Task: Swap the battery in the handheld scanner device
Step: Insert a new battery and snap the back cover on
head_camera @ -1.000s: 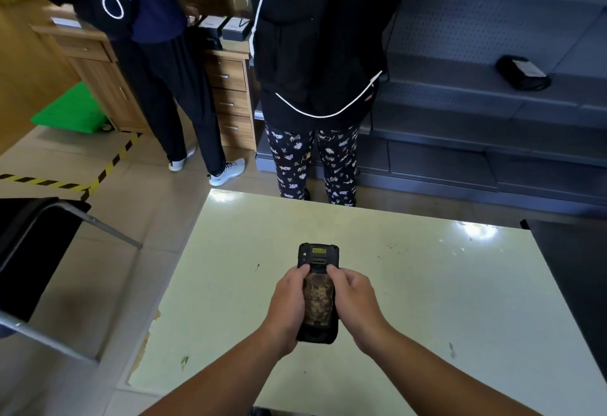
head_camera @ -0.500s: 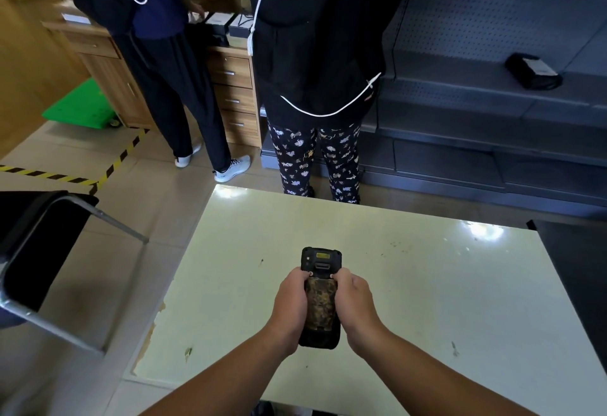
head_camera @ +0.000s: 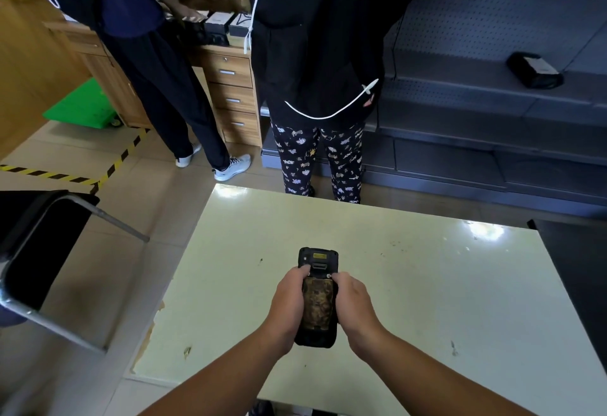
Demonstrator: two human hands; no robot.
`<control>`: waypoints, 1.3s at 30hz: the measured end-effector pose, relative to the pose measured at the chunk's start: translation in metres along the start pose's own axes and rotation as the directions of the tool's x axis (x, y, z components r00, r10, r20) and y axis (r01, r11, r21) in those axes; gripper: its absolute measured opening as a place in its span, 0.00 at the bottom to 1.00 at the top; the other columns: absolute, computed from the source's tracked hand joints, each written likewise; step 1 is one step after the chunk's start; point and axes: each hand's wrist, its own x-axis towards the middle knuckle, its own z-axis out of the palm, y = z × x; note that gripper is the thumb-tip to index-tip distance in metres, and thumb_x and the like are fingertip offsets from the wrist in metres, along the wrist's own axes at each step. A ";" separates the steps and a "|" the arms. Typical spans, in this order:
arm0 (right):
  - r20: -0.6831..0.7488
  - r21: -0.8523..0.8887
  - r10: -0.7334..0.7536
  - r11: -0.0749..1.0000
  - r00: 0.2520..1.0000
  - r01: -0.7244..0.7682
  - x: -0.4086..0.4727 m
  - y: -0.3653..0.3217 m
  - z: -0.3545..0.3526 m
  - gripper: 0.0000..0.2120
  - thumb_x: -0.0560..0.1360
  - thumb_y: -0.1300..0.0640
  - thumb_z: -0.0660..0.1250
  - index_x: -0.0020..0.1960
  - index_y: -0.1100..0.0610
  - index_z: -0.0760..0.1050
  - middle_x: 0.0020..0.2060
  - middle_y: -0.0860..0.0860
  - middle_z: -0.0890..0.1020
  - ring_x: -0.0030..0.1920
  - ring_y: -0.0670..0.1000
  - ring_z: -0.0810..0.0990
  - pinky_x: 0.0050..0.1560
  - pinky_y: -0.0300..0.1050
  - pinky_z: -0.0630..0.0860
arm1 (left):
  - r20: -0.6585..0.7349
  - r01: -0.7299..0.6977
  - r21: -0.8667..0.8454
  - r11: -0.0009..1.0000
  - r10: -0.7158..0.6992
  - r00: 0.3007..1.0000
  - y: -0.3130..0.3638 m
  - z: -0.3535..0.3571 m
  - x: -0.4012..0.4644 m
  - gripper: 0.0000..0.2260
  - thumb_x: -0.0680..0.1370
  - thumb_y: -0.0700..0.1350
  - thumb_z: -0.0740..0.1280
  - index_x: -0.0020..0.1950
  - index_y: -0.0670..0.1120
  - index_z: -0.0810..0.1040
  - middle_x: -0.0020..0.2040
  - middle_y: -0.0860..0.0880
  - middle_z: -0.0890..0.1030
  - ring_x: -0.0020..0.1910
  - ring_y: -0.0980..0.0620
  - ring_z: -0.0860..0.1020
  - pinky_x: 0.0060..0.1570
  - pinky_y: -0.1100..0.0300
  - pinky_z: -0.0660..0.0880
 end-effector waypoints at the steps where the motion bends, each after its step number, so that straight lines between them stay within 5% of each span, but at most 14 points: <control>1: 0.021 0.004 -0.003 1.000 1.000 0.003 0.002 0.000 -0.002 0.18 0.80 0.51 0.56 0.43 0.60 0.79 0.40 0.54 0.84 0.41 0.54 0.82 0.45 0.51 0.79 | -0.008 -0.040 0.040 0.998 0.040 0.999 -0.002 -0.004 0.002 0.14 0.80 0.55 0.64 0.52 0.48 0.83 0.48 0.46 0.87 0.46 0.46 0.85 0.48 0.50 0.81; 4: -0.021 -0.033 -0.008 0.999 1.000 0.008 0.009 0.001 -0.016 0.16 0.84 0.48 0.57 0.53 0.57 0.78 0.50 0.53 0.84 0.50 0.54 0.84 0.56 0.57 0.82 | -0.037 -0.110 0.141 0.984 0.116 0.993 -0.011 -0.015 0.006 0.15 0.73 0.54 0.76 0.56 0.50 0.80 0.49 0.46 0.88 0.45 0.46 0.87 0.51 0.46 0.83; 7: -0.125 -0.073 -0.029 0.997 0.992 0.020 0.017 0.002 -0.038 0.11 0.83 0.51 0.60 0.53 0.56 0.78 0.51 0.52 0.83 0.51 0.53 0.83 0.58 0.58 0.81 | -0.129 -0.092 0.258 0.962 0.129 0.983 -0.028 -0.030 0.022 0.32 0.63 0.52 0.84 0.61 0.50 0.73 0.48 0.46 0.87 0.40 0.48 0.87 0.47 0.50 0.83; 12: -0.203 -0.082 -0.019 0.997 0.979 0.003 0.014 0.013 -0.070 0.06 0.81 0.58 0.64 0.50 0.56 0.81 0.49 0.54 0.85 0.49 0.54 0.84 0.56 0.57 0.82 | -0.216 -0.077 0.517 0.852 0.218 0.952 -0.054 -0.044 0.056 0.52 0.59 0.52 0.84 0.76 0.56 0.56 0.59 0.50 0.80 0.53 0.48 0.80 0.52 0.52 0.77; 20: -0.250 -0.213 0.006 0.975 0.968 -0.061 0.005 0.051 -0.096 0.08 0.80 0.63 0.65 0.48 0.55 0.83 0.45 0.51 0.87 0.46 0.50 0.86 0.52 0.51 0.84 | -0.182 -0.088 0.741 0.666 0.325 0.928 -0.091 -0.050 0.093 0.48 0.65 0.55 0.76 0.78 0.60 0.52 0.66 0.52 0.75 0.54 0.47 0.81 0.51 0.48 0.81; 28: -0.256 -0.289 0.038 0.951 0.966 -0.114 0.007 0.072 -0.096 0.09 0.80 0.62 0.66 0.47 0.53 0.84 0.44 0.49 0.87 0.44 0.46 0.86 0.51 0.48 0.84 | -0.162 -0.110 0.883 0.456 0.518 0.840 -0.120 -0.047 0.109 0.47 0.62 0.57 0.74 0.77 0.43 0.63 0.63 0.40 0.71 0.58 0.39 0.71 0.58 0.42 0.72; 39: -0.225 -0.345 0.042 0.931 0.973 -0.120 0.004 0.071 -0.087 0.10 0.80 0.61 0.66 0.48 0.50 0.83 0.44 0.46 0.87 0.46 0.46 0.86 0.56 0.56 0.82 | -0.135 -0.038 0.949 0.312 0.516 0.846 -0.129 -0.048 0.115 0.46 0.67 0.59 0.73 0.77 0.36 0.62 0.64 0.36 0.71 0.56 0.36 0.72 0.54 0.42 0.74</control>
